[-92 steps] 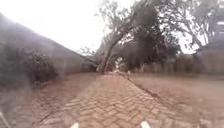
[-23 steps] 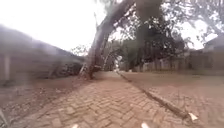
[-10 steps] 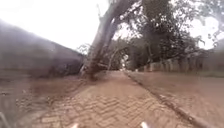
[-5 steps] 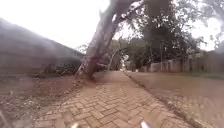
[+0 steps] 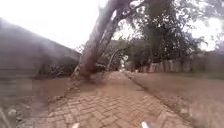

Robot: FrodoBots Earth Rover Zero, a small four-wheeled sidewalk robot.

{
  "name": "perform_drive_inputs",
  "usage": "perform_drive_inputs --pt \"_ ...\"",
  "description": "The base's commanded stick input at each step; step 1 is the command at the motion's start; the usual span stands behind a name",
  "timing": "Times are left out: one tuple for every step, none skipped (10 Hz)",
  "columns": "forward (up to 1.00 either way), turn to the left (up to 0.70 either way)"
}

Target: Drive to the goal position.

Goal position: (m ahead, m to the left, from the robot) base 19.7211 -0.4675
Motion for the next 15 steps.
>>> perform_drive_inputs --pt "0.7 0.0" --pt "0.7 0.0" --pt "0.7 0.0" --pt "0.7 -0.09" --pt "0.7 -0.23" --pt "0.7 -0.35" --pt "0.7 -0.35" --pt "0.7 -0.34" --pt "0.7 -0.25" --pt "0.7 -0.15" --pt "0.7 -0.05" --pt "0.7 0.05" --pt "0.7 0.08" --pt "0.7 0.09" --pt "0.7 0.1"
